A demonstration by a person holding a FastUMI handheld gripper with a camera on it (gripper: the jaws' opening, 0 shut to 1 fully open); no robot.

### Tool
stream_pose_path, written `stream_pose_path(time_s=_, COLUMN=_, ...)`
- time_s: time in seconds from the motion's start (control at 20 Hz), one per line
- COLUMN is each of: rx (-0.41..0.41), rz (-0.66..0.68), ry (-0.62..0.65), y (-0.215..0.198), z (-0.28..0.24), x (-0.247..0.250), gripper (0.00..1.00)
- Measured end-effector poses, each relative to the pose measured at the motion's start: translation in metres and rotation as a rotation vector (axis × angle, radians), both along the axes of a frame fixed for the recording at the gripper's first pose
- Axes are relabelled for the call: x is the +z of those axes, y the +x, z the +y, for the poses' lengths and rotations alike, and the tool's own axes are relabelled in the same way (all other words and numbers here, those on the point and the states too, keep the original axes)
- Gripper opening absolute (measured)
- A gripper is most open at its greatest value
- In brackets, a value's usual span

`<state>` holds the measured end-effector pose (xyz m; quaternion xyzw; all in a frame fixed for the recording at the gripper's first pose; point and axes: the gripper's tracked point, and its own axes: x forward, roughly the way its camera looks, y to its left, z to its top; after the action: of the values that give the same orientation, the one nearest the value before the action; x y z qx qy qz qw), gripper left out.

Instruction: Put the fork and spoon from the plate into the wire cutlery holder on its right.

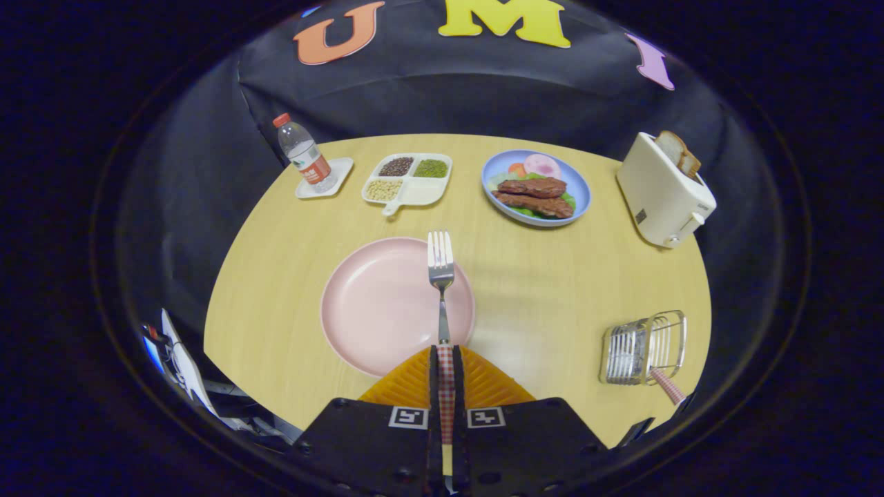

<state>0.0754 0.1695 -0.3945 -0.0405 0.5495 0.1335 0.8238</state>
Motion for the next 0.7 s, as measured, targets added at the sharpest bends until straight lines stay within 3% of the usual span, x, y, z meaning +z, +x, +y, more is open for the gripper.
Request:
stream_pose_path(time_s=0.55, rx=-0.056, rz=-0.012, ry=-0.101, y=0.037, z=-0.160, x=0.045, gripper=0.06)
stream_pose_path(time_s=0.7, rx=-0.045, rz=0.049, ry=-0.110, y=0.036, z=-0.189, x=0.054, gripper=0.06)
